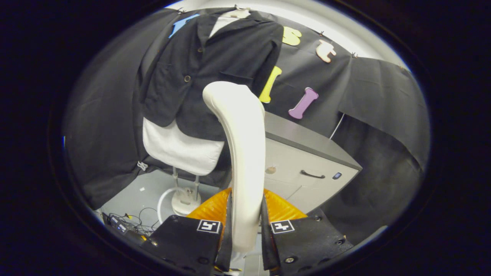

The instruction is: Iron the clothes twice with a garment steamer, once on the left side and once on the right side.

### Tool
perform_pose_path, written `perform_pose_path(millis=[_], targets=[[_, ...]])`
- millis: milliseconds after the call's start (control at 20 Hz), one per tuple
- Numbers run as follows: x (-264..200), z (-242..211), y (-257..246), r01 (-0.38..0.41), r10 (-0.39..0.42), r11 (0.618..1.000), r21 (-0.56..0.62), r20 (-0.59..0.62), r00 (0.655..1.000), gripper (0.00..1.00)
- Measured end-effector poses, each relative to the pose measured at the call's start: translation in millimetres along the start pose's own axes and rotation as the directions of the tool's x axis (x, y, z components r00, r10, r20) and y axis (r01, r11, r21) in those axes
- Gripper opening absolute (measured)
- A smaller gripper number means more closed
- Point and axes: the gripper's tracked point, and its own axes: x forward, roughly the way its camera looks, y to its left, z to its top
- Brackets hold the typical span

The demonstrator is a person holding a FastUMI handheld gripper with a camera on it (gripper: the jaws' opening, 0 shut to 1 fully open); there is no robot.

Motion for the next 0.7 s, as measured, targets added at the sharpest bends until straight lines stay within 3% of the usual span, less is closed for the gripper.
perform_pose_path(millis=[700], targets=[[-26,-86,-141,0.043,-0.034,0.990,0.132,-0.073,0.997,0.34]])
